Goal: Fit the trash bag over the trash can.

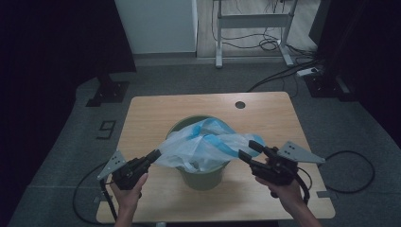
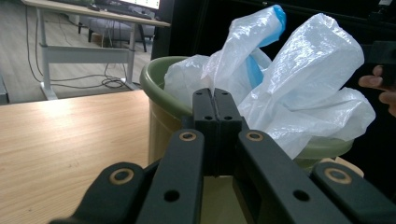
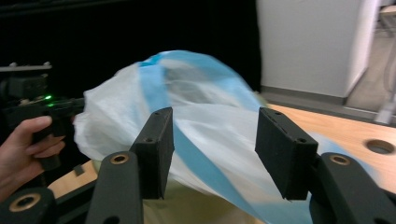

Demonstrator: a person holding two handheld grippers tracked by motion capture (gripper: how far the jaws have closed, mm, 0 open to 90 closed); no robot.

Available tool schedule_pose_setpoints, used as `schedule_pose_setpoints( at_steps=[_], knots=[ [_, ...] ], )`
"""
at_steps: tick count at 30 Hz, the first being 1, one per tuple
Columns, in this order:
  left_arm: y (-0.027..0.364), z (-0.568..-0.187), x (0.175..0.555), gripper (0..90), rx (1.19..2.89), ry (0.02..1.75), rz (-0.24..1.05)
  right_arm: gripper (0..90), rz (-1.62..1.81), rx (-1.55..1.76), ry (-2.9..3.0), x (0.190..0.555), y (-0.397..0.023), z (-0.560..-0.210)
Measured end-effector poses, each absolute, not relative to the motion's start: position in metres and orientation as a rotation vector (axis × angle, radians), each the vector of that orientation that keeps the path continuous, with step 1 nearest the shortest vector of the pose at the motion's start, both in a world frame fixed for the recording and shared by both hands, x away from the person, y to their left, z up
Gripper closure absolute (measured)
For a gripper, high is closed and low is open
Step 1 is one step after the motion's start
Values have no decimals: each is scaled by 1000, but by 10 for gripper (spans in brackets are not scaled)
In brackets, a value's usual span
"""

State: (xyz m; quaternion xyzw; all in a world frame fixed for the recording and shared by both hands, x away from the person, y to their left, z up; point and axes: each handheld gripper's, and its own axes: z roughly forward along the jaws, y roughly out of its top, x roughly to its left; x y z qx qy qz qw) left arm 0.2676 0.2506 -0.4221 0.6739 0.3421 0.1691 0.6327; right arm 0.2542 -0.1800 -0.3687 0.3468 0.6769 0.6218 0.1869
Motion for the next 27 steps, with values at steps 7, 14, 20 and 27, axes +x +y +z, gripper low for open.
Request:
schedule_pose_setpoints(
  at_steps=[7, 14, 20, 27],
  knots=[
    [247, -422, 271, 900, 1541, 783, 374, 498, 1726, 911, 2001, 274, -150, -370],
    [247, -424, 271, 900, 1543, 789, 372, 865, 1785, 861, 2047, 272, -147, -376],
    [250, -429, 268, 900, 1550, 800, 366, 892, 1890, 813, 2085, 253, -149, -395],
    [255, -435, 266, 900, 1560, 823, 351, 892, 1903, 791, 2173, 235, -147, -425]
  ],
)
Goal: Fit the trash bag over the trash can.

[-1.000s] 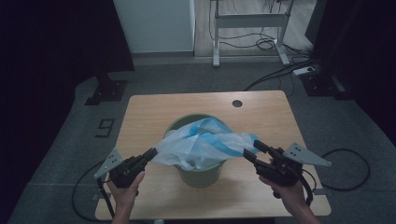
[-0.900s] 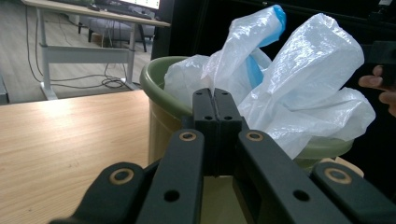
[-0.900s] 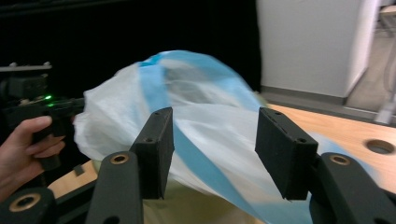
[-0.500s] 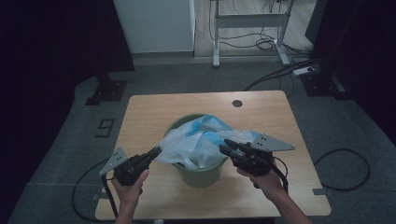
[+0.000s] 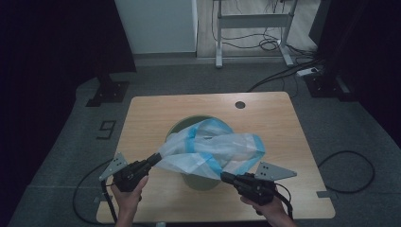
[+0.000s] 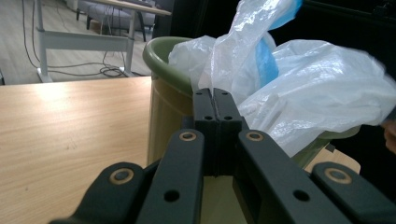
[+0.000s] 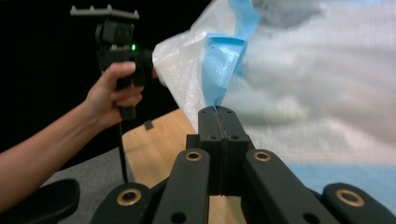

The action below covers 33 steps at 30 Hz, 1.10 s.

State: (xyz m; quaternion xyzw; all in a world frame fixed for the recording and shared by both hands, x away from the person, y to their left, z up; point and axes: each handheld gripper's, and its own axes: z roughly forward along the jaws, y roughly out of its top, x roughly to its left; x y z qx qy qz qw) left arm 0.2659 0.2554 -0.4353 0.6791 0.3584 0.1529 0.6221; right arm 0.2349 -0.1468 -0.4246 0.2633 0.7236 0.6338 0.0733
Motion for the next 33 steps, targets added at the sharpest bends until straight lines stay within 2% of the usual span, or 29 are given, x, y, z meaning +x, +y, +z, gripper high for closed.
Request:
schedule_pose_setpoints(
  at_steps=[14, 25, 26, 31, 33],
  knots=[
    [258, -448, 268, 900, 1620, 855, 312, 892, 1822, 816, 2271, 235, -138, -457],
    [258, -449, 269, 899, 1631, 867, 297, 891, 1690, 926, 2311, 250, -139, -475],
    [258, -448, 269, 883, 1632, 868, 301, 891, 1688, 937, 2310, 251, -140, -476],
    [262, -432, 261, 564, 1562, 874, 346, 891, 1693, 947, 2293, 253, -143, -474],
    [264, -422, 260, 511, 1559, 858, 353, 891, 1692, 946, 2294, 253, -144, -473]
  ],
)
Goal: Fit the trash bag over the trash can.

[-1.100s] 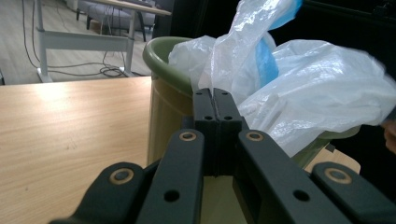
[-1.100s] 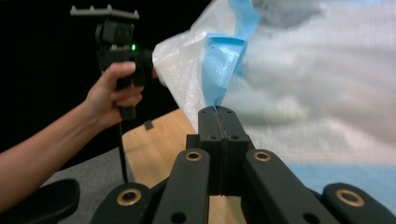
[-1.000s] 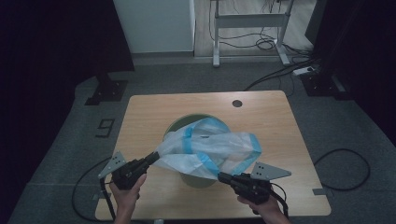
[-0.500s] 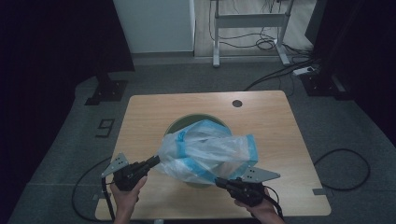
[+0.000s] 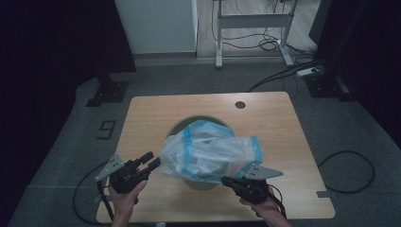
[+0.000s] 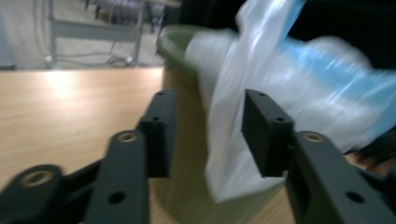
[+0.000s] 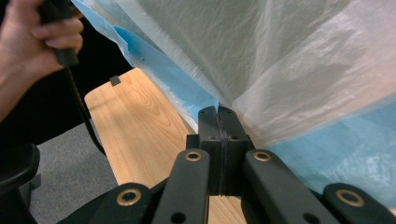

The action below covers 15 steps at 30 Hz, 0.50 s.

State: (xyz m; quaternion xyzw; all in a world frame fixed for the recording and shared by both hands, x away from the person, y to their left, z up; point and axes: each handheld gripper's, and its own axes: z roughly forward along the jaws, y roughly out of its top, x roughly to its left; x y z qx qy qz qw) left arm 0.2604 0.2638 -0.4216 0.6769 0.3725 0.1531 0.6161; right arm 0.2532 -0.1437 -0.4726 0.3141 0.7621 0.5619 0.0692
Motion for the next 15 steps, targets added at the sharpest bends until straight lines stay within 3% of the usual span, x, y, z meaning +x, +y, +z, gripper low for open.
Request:
schedule_pose_setpoints(
  at_steps=[15],
  knots=[
    [233, -375, 305, 439, 1725, 766, 322, 890, 1683, 946, 2309, 253, -142, -472]
  ],
)
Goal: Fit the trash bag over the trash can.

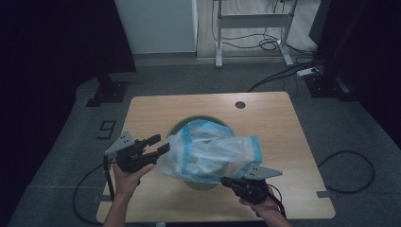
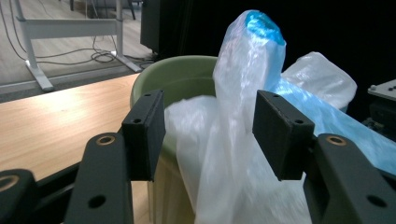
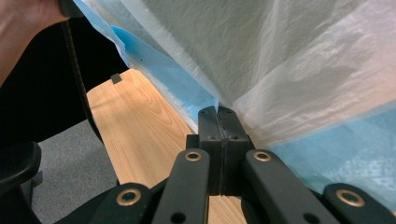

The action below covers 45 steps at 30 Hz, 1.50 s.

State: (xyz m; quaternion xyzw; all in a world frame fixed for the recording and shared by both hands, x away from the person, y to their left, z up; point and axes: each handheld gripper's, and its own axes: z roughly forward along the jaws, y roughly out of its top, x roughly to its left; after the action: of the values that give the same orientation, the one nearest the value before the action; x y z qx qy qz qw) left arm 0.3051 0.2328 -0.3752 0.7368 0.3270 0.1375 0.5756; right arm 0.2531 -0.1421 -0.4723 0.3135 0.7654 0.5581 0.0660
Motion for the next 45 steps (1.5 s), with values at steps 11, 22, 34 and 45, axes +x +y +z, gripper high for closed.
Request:
schedule_pose_setpoints(
  at_steps=[11, 22, 34, 45],
  knots=[
    [195, -360, 328, 698, 1895, 712, 328, 885, 1691, 946, 2309, 252, -142, -475],
    [196, -362, 329, 900, 1857, 699, 349, 513, 1717, 881, 2173, 218, -159, -449],
    [203, -360, 328, 900, 1805, 712, 408, 460, 1641, 968, 1972, 241, -211, -400],
    [209, -360, 335, 900, 1754, 734, 471, 811, 1751, 1009, 2045, 290, -208, -397]
  ],
)
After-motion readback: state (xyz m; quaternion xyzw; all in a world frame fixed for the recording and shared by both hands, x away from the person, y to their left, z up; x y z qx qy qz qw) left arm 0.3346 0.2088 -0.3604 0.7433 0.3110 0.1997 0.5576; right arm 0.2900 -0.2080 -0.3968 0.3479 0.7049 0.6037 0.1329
